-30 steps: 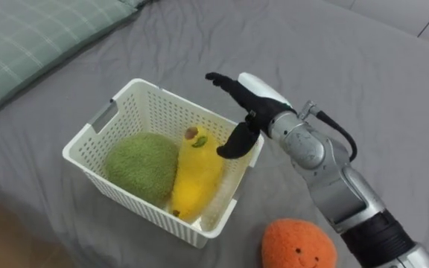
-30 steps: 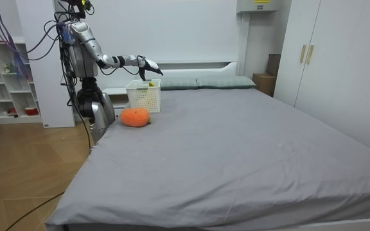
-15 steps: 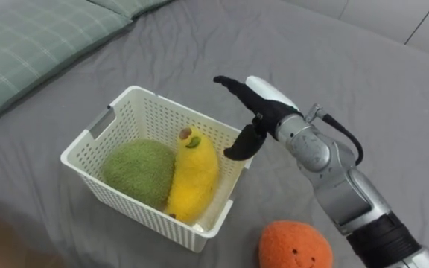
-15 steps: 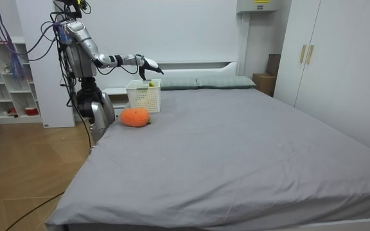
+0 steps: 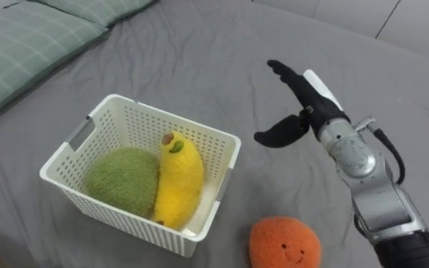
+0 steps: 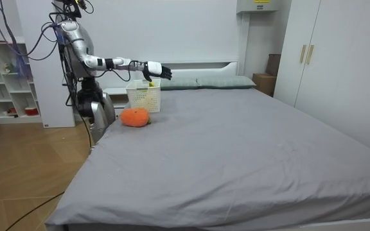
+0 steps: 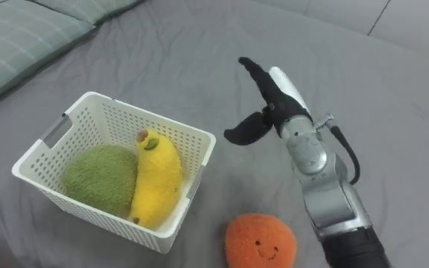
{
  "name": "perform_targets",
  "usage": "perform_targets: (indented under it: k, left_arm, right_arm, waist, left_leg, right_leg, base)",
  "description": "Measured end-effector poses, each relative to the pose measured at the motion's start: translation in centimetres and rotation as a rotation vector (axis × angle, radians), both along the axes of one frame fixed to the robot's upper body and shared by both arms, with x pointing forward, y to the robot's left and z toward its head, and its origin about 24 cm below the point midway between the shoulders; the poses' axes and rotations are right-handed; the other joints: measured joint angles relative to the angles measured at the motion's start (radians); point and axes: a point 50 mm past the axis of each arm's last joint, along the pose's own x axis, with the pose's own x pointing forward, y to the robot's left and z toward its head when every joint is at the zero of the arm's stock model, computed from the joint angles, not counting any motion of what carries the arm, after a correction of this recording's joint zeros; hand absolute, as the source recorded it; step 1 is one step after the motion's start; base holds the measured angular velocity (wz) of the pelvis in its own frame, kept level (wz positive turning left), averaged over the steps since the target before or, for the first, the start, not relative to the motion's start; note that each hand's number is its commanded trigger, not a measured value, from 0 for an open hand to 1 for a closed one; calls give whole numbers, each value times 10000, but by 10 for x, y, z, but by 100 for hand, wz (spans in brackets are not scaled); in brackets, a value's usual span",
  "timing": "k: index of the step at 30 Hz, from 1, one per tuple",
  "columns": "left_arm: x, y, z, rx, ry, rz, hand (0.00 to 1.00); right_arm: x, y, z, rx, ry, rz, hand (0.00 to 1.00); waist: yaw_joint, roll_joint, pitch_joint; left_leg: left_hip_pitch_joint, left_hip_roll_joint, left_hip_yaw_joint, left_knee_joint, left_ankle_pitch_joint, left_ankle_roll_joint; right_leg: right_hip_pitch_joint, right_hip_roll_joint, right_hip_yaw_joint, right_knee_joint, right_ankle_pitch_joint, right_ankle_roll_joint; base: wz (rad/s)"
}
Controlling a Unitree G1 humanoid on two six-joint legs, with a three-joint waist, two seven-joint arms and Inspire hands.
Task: Collect toys from the bed
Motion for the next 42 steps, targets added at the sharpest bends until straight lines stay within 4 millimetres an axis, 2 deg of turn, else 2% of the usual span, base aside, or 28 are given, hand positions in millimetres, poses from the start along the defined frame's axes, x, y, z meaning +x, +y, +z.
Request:
perform_targets:
  k: [3, 5, 8, 16, 22, 26, 30, 35, 42]
  left_arm:
    - [-3, -1, 0, -9, -26, 45, 0]
    - [-8, -1, -1, 2, 62, 108, 0]
    - [-11, -1, -1, -27, 143, 167, 0]
    - [-8, -4, -2, -99, 99, -19, 0]
    - [-7, -6, -2, -167, 24, 23, 0]
    - [-5, -6, -1, -170, -81, -45, 0]
    - [-3, -6, -1, -195, -116, -293, 0]
    - [-3, -8, -1, -264, -115, -335, 0]
    - [4, -9, 0, -303, -356, -446, 0]
  right_arm:
    - [-12, -13, -15, 21, 464, -623, 0]
    - [-18, -18, -24, 14, 780, -883, 0]
    - [-24, -20, -34, 129, 1007, -918, 0]
    - [-41, -24, -63, 55, 2355, -1013, 0]
    - [-49, -8, -74, 256, 3087, -122, 0]
    - [-56, 8, -81, 263, 3975, 1311, 0]
    - [-67, 24, -93, 51, 5122, 2816, 0]
    - [-77, 24, -106, 38, 6119, 3193, 0]
    - [-74, 22, -109, -919, 6417, 3484, 0]
  waist:
    - [-163, 103, -46]
    - [-274, 198, -108]
    - [-480, 222, -117]
    - [-504, 379, -89]
    - [-714, 453, -119]
    - [-714, 389, -158]
    - [-633, 373, -155]
    - [-425, 373, -139]
    - [-145, 352, -103]
  left_leg:
    - [-25, 14, 145, -32, -11, 15]
    - [-13, 44, 353, -93, -12, 15]
    - [33, 54, 469, -84, -12, 16]
    - [190, 136, 837, -86, -106, 20]
    - [145, 150, 976, -111, -113, 12]
    - [160, 150, 1015, -172, -113, 13]
    - [194, 150, 1001, -227, -113, 13]
    - [203, 151, 1004, -241, -114, 13]
    - [30, 155, 996, -251, -118, 10]
  right_leg:
    - [-106, 37, 118, 19, 7, 11]
    - [-256, 51, 312, 87, 9, 9]
    - [-282, 54, 407, 120, 8, 9]
    - [-298, 75, 696, 148, 21, -3]
    - [-426, 91, 862, 167, 22, -5]
    - [-469, 89, 924, 164, 22, -4]
    - [-465, 147, 960, 146, 23, -2]
    - [-462, 134, 980, 144, 24, 0]
    - [-632, 156, 978, 156, 24, -1]
  base:
    - [-15]
    - [-26]
    - [-9]
    - [-13]
    - [-7]
    - [-4]
    - [0]
    - [0]
    - [0]
